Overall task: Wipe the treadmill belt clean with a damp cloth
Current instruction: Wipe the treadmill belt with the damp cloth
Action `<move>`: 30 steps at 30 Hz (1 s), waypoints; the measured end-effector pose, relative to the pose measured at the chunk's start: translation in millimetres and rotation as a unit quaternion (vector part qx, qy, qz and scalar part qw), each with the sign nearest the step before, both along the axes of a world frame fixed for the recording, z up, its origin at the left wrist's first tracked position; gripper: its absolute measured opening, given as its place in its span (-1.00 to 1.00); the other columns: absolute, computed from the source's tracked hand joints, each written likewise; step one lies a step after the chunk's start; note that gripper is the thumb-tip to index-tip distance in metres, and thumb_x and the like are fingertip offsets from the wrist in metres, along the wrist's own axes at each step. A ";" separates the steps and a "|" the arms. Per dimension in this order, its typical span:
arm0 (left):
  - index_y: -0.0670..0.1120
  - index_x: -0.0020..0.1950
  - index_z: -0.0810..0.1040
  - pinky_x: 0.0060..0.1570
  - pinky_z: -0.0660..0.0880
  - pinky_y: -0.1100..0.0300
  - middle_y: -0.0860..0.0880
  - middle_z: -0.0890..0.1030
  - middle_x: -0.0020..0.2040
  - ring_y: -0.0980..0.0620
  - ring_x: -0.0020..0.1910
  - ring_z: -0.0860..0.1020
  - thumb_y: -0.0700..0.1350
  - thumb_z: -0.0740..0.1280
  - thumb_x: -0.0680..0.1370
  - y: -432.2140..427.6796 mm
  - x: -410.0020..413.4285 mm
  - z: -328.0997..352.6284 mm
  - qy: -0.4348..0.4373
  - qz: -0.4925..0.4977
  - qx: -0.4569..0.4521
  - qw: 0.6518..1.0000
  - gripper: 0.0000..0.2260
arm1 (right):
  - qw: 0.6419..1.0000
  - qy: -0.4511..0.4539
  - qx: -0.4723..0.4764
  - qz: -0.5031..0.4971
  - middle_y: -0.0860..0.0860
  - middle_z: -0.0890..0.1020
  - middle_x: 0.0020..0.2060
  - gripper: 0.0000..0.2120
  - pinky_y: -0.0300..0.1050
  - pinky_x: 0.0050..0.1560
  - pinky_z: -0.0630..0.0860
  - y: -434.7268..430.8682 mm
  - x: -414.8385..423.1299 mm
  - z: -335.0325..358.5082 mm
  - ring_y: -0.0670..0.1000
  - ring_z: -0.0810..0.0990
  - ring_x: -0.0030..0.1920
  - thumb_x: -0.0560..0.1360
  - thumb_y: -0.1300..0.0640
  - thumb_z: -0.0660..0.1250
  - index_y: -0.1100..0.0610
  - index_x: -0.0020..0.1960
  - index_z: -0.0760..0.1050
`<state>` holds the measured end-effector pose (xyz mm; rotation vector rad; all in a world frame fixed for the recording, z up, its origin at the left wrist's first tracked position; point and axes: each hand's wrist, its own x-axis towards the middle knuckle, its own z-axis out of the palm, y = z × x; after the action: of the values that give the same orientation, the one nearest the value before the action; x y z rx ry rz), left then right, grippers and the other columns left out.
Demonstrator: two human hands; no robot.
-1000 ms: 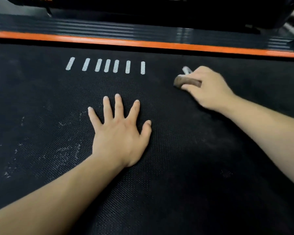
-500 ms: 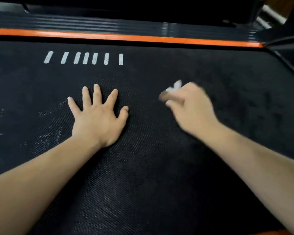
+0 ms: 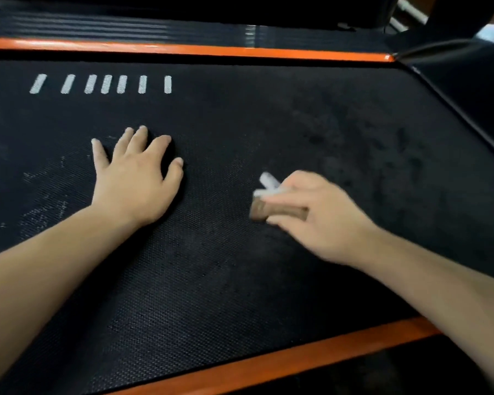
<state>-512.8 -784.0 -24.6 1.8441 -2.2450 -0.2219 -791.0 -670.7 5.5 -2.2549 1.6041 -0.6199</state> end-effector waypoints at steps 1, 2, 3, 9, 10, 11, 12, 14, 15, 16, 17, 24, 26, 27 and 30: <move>0.00 0.53 0.39 0.56 -0.10 -0.37 -0.21 0.28 0.61 -0.20 0.64 0.12 0.20 0.10 0.69 3.2 -3.3 2.1 0.014 -0.011 -0.005 1.000 -0.52 | 0.998 -0.001 -0.026 -0.058 -0.06 0.55 -0.06 -0.69 -0.11 0.18 0.47 -6.4 -14.0 -1.3 -0.03 0.53 0.04 0.51 0.02 0.45 -0.28 0.19 0.60; -0.02 0.51 0.42 0.57 -0.07 -0.35 -0.21 0.30 0.60 -0.20 0.63 0.14 0.16 0.14 0.69 6.8 -9.3 4.3 0.026 -0.016 -0.002 1.000 -0.55 | 0.992 -0.005 -0.040 -0.118 -0.07 0.55 -0.07 -0.69 -0.11 0.17 0.47 -10.5 -22.0 -3.0 -0.05 0.53 0.05 0.52 0.04 0.46 -0.31 0.17 0.61; -0.01 0.52 0.42 0.57 -0.06 -0.33 -0.21 0.29 0.60 -0.21 0.63 0.13 0.15 0.16 0.69 10.9 -18.2 6.6 0.031 -0.016 0.005 0.999 -0.55 | 0.987 -0.006 -0.049 -0.153 -0.09 0.53 -0.07 -0.68 -0.18 0.15 0.45 -9.7 -23.8 -6.7 -0.06 0.53 0.06 0.51 0.05 0.47 -0.32 0.16 0.61; 0.10 0.65 0.14 0.53 -0.27 -0.36 -0.24 -0.05 0.68 -0.22 0.66 -0.17 0.26 0.00 0.66 20.4 -70.5 1.2 -0.004 0.042 0.071 0.997 -0.43 | 0.998 0.012 0.013 0.055 -0.08 0.51 -0.05 -0.73 -0.23 0.10 0.41 19.5 -4.1 -1.7 -0.06 0.47 0.00 0.51 -0.01 0.41 -0.20 0.19 0.58; 0.07 0.66 0.11 0.53 -0.28 -0.37 -0.25 -0.06 0.68 -0.22 0.66 -0.18 0.27 -0.03 0.66 21.1 -72.9 -0.9 -0.017 0.043 0.062 0.997 -0.41 | 0.999 0.020 -0.020 0.021 -0.04 0.53 -0.07 -0.74 -0.21 0.10 0.41 4.4 -18.5 -2.8 -0.04 0.49 0.00 0.51 0.01 0.42 -0.19 0.18 0.62; 0.04 0.67 0.08 0.53 -0.27 -0.37 -0.26 -0.06 0.68 -0.22 0.66 -0.19 0.27 -0.05 0.66 22.3 -73.8 -3.0 -0.031 0.034 0.048 0.998 -0.38 | 0.997 0.031 -0.054 -0.046 -0.01 0.54 -0.09 -0.77 -0.18 0.08 0.40 -15.1 -34.3 -2.5 -0.02 0.51 -0.01 0.52 0.03 0.42 -0.16 0.15 0.65; 0.02 0.68 0.07 0.54 -0.26 -0.35 -0.25 -0.06 0.68 -0.20 0.66 -0.19 0.27 -0.07 0.66 23.5 -74.1 -4.9 -0.042 0.013 0.034 0.998 -0.37 | 0.990 0.037 -0.063 -0.120 0.01 0.54 -0.10 -0.82 -0.16 0.05 0.39 -32.6 -47.2 -1.5 0.02 0.52 0.01 0.53 0.04 0.42 -0.11 0.12 0.67; 0.04 0.69 0.06 0.57 -0.25 -0.28 -0.17 -0.05 0.70 -0.16 0.67 -0.18 0.28 -0.09 0.66 23.8 -74.0 -7.0 -0.047 -0.040 0.019 0.998 -0.37 | 0.979 0.041 -0.062 -0.191 0.01 0.53 -0.10 -0.83 -0.19 -0.01 0.35 -48.3 -54.9 -8.5 0.06 0.53 0.03 0.54 0.05 0.42 -0.06 0.11 0.68; 0.08 0.69 0.06 0.58 -0.25 -0.26 -0.14 -0.05 0.70 -0.15 0.67 -0.18 0.30 -0.09 0.66 23.3 -73.8 -7.3 -0.043 -0.053 0.018 0.997 -0.37 | 0.982 0.039 -0.068 -0.170 0.00 0.53 -0.10 -0.80 -0.23 0.00 0.35 -44.6 -46.2 -10.6 0.03 0.51 0.02 0.52 0.05 0.43 -0.09 0.13 0.67; 0.11 0.69 0.05 0.58 -0.24 -0.25 -0.12 -0.05 0.70 -0.16 0.67 -0.18 0.31 -0.10 0.65 22.6 -73.7 -7.1 -0.041 -0.055 0.018 0.997 -0.38 | 0.990 0.029 -0.069 -0.119 -0.03 0.52 -0.09 -0.76 -0.30 0.02 0.36 -35.0 -34.2 -11.8 -0.02 0.49 0.00 0.51 0.05 0.44 -0.13 0.15 0.66; 0.12 0.69 0.04 0.59 -0.23 -0.24 -0.13 -0.05 0.70 -0.18 0.67 -0.17 0.33 -0.10 0.65 22.2 -73.1 -7.0 -0.042 -0.048 0.017 0.998 -0.37 | 0.997 0.008 -0.049 -0.064 -0.06 0.51 -0.07 -0.75 -0.35 0.05 0.35 -23.5 -21.7 -11.8 -0.06 0.46 -0.01 0.50 0.05 0.45 -0.15 0.16 0.65; 0.13 0.69 0.03 0.60 -0.18 -0.21 -0.18 -0.04 0.70 -0.18 0.67 -0.15 0.39 -0.18 0.60 23.4 -74.9 -6.2 -0.059 -0.024 0.023 0.998 -0.30 | 0.972 0.024 -0.063 -0.227 0.00 0.50 -0.05 -0.75 -0.16 0.00 0.37 -120.0 -82.2 -11.2 0.13 0.57 0.05 0.55 -0.02 0.40 -0.09 0.21 0.65; 0.14 0.68 0.03 0.61 -0.18 -0.19 -0.16 -0.04 0.70 -0.16 0.67 -0.15 0.39 -0.21 0.58 24.5 -75.5 -5.4 -0.058 -0.021 0.024 0.998 -0.29 | 0.982 0.039 -0.082 -0.166 0.01 0.52 -0.05 -0.77 -0.10 0.01 0.43 -113.1 -63.1 -15.8 0.12 0.55 0.03 0.53 0.00 0.42 -0.12 0.17 0.64; 0.14 0.68 0.02 0.61 -0.18 -0.19 -0.16 -0.04 0.70 -0.16 0.67 -0.15 0.39 -0.21 0.57 24.9 -75.9 -5.1 -0.058 -0.020 0.023 0.998 -0.29 | 0.992 0.028 -0.079 -0.097 0.03 0.54 -0.06 -0.77 -0.09 0.02 0.44 -99.3 -51.1 -18.1 0.09 0.53 0.00 0.52 0.04 0.44 -0.15 0.16 0.64; 0.15 0.68 0.02 0.61 -0.19 -0.18 -0.15 -0.04 0.70 -0.14 0.67 -0.15 0.39 -0.20 0.57 24.0 -76.7 -3.7 -0.058 -0.016 0.023 0.998 -0.29 | 0.998 0.010 -0.057 -0.012 0.03 0.53 -0.09 -0.76 -0.12 0.01 0.40 -100.7 -55.6 -10.5 0.03 0.51 -0.04 0.53 0.05 0.44 -0.18 0.16 0.65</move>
<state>-589.5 -760.0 -28.3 1.8908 -2.3678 -0.1783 -846.6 -771.5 -5.0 -2.3332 1.6462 -0.7128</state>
